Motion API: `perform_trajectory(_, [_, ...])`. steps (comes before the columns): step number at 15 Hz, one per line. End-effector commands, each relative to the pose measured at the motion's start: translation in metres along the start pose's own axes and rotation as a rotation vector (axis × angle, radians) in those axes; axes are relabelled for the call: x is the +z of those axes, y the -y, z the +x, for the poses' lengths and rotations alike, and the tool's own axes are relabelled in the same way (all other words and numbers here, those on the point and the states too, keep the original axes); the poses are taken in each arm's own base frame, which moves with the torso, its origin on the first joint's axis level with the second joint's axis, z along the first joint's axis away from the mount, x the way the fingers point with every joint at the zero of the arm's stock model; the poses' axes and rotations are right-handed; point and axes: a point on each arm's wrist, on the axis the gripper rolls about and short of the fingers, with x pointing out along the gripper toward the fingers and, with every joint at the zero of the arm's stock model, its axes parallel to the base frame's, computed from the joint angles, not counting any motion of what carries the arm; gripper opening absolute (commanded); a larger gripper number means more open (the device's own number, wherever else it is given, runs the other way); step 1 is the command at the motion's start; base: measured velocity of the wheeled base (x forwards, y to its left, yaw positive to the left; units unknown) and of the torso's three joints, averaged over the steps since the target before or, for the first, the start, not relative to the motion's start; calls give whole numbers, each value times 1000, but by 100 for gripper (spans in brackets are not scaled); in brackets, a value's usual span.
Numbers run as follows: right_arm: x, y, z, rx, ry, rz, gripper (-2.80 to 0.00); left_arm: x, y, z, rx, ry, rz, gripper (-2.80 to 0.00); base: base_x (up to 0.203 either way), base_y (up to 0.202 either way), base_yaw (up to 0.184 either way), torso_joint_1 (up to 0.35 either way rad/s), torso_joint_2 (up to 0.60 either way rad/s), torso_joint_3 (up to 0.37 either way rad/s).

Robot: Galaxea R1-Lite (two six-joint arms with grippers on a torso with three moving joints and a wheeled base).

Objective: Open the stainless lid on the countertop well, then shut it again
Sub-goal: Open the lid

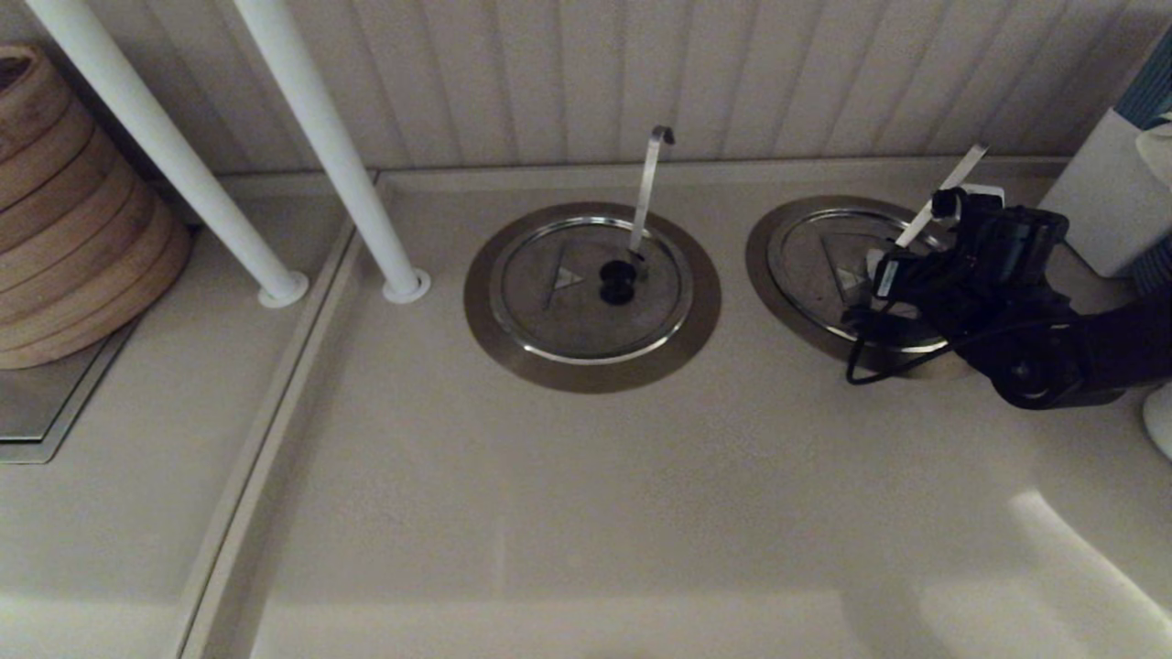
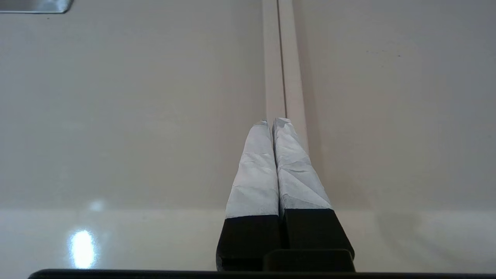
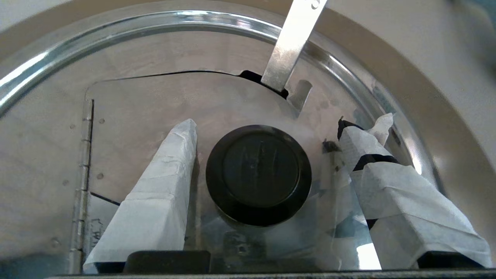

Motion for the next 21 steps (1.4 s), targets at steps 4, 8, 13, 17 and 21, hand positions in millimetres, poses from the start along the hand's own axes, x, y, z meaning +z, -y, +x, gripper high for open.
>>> perform_trajectory(4, [11,-7,-5,19,33,31,0,0,0,0,0,0,0,-280,0,0,0,0,0,0])
perform_trajectory(8, [22,-12,-12,36,57,41,0,0,0,0,0,1,0,-280,0,0,0,0,0,0])
perform_trajectory(13, [22,-23,-18,67,52,71,0,0,0,0,0,1,0,-280,0,0,0,0,0,0])
perform_trajectory(17, [18,-21,-14,57,45,67,0,0,0,0,0,0,0,-280,0,0,0,0,0,0])
perform_trajectory(21, [20,-8,-7,23,55,69,0,0,0,0,0,2,0,-280,0,0,0,0,0,0])
